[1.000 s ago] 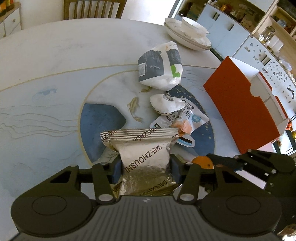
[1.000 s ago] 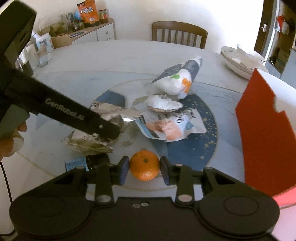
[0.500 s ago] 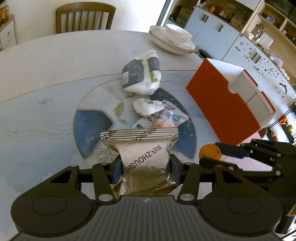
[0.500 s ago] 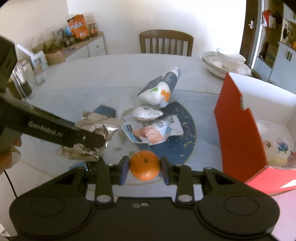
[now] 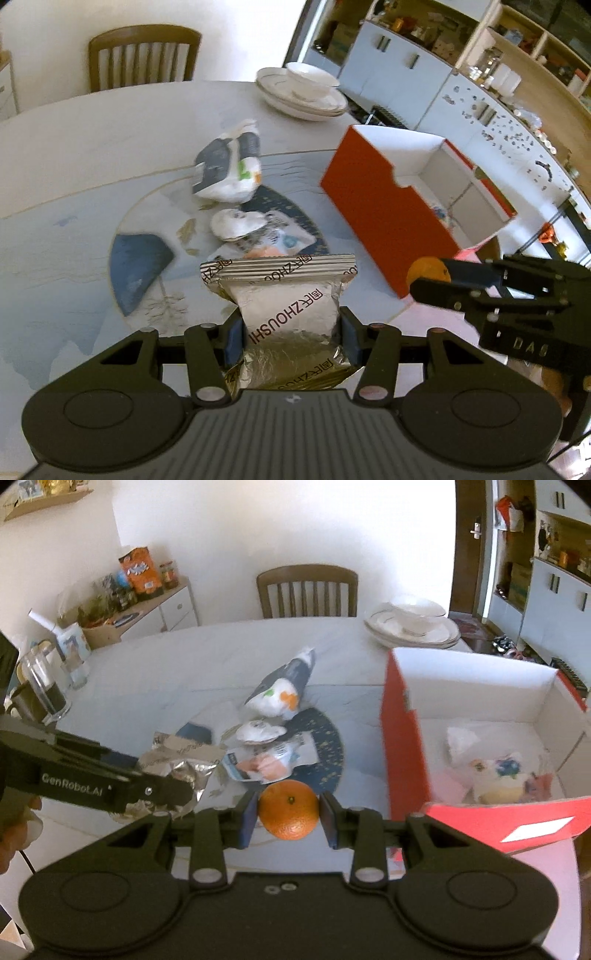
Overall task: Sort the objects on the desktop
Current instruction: 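Carry the foil snack pack and orange with both tools over the red box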
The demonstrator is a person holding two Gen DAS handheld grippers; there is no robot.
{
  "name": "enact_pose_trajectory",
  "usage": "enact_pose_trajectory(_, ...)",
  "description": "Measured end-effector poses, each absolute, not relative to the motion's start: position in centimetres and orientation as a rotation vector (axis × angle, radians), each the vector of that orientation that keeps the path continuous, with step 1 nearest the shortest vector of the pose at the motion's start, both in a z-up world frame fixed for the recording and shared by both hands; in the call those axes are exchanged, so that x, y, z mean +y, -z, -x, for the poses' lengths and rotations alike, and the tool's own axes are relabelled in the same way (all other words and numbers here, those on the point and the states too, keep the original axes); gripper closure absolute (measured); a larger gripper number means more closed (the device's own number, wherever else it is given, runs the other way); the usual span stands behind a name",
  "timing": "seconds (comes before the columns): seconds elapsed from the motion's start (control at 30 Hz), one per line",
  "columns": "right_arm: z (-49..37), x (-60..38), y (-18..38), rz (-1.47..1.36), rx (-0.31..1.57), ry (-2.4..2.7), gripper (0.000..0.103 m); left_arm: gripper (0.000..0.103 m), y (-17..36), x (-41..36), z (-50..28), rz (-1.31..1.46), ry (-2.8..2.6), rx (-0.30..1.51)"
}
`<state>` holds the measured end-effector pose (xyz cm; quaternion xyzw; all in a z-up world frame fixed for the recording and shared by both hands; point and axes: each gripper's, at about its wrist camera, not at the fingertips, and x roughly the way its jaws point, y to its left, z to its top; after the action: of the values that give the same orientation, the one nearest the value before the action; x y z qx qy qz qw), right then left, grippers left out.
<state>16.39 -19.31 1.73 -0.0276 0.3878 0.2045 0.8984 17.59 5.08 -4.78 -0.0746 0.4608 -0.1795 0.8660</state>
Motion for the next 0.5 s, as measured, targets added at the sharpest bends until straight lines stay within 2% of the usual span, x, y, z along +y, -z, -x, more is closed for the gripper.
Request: enact_pose_trajectory(0.5, -17.0, -27.5, -4.8, 0.005, 0.75, -0.351, 0.068, 0.052, 2.0, -1.6, -17.9, 0.107, 0.442, 0.919)
